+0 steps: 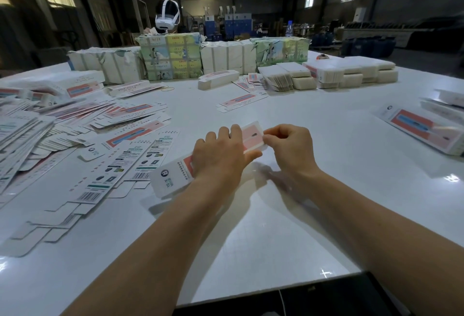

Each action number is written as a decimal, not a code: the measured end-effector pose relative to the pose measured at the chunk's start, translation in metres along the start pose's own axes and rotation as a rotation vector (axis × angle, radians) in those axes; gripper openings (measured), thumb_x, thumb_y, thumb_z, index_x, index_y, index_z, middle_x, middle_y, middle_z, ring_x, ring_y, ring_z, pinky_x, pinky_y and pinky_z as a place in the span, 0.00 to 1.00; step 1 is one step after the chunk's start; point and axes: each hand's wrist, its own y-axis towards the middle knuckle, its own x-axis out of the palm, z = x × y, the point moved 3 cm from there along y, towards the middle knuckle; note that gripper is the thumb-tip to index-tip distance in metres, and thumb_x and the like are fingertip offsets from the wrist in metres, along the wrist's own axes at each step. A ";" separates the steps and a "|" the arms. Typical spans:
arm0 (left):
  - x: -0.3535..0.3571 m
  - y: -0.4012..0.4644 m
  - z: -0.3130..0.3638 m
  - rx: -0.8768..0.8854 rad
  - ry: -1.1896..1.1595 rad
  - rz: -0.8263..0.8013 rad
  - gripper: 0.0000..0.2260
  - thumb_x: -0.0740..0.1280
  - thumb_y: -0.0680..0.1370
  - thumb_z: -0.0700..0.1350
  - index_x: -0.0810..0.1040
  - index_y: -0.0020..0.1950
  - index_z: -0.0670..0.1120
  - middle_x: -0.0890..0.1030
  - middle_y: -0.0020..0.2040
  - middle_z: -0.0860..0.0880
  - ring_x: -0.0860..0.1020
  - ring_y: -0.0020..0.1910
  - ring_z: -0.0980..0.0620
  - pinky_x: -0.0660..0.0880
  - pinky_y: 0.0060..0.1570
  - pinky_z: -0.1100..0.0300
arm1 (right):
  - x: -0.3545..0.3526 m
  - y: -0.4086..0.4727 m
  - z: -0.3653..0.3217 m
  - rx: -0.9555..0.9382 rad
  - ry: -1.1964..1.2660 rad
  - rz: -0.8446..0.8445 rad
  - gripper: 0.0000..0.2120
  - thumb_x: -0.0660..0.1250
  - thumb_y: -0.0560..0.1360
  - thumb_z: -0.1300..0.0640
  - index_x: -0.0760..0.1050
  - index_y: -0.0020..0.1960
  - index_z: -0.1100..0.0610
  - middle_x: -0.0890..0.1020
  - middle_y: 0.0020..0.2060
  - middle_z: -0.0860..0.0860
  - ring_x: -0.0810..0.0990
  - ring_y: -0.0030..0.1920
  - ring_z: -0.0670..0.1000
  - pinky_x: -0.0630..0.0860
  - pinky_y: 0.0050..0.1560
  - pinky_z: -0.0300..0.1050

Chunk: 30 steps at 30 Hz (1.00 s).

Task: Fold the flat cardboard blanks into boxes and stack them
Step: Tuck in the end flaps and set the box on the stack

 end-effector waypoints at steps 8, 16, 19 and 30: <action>-0.008 -0.001 0.002 0.066 -0.019 0.019 0.32 0.51 0.75 0.68 0.62 0.70 0.47 0.74 0.59 0.48 0.73 0.55 0.45 0.66 0.46 0.54 | 0.003 -0.001 0.000 0.036 0.145 -0.091 0.12 0.64 0.77 0.59 0.80 0.59 0.57 0.82 0.48 0.52 0.80 0.50 0.52 0.74 0.48 0.42; -0.006 -0.001 0.001 0.078 -0.057 0.022 0.32 0.51 0.75 0.68 0.62 0.70 0.47 0.75 0.59 0.48 0.74 0.53 0.46 0.68 0.45 0.54 | 0.003 -0.002 -0.005 -0.096 0.036 -0.074 0.09 0.62 0.79 0.59 0.80 0.46 0.51 0.71 0.38 0.51 0.74 0.40 0.46 0.69 0.38 0.31; -0.005 -0.001 -0.006 0.084 -0.069 0.017 0.32 0.51 0.75 0.69 0.63 0.69 0.48 0.75 0.58 0.48 0.75 0.52 0.46 0.69 0.44 0.54 | 0.006 -0.001 -0.006 -0.090 0.022 -0.173 0.12 0.59 0.80 0.62 0.80 0.52 0.54 0.71 0.40 0.50 0.74 0.42 0.45 0.69 0.37 0.27; -0.003 -0.003 -0.012 0.264 -0.037 -0.033 0.33 0.56 0.71 0.72 0.66 0.66 0.50 0.76 0.55 0.51 0.74 0.53 0.48 0.64 0.47 0.56 | 0.008 0.000 0.000 -0.445 -0.456 -0.653 0.38 0.69 0.69 0.60 0.58 0.76 0.59 0.72 0.64 0.57 0.69 0.63 0.54 0.60 0.56 0.32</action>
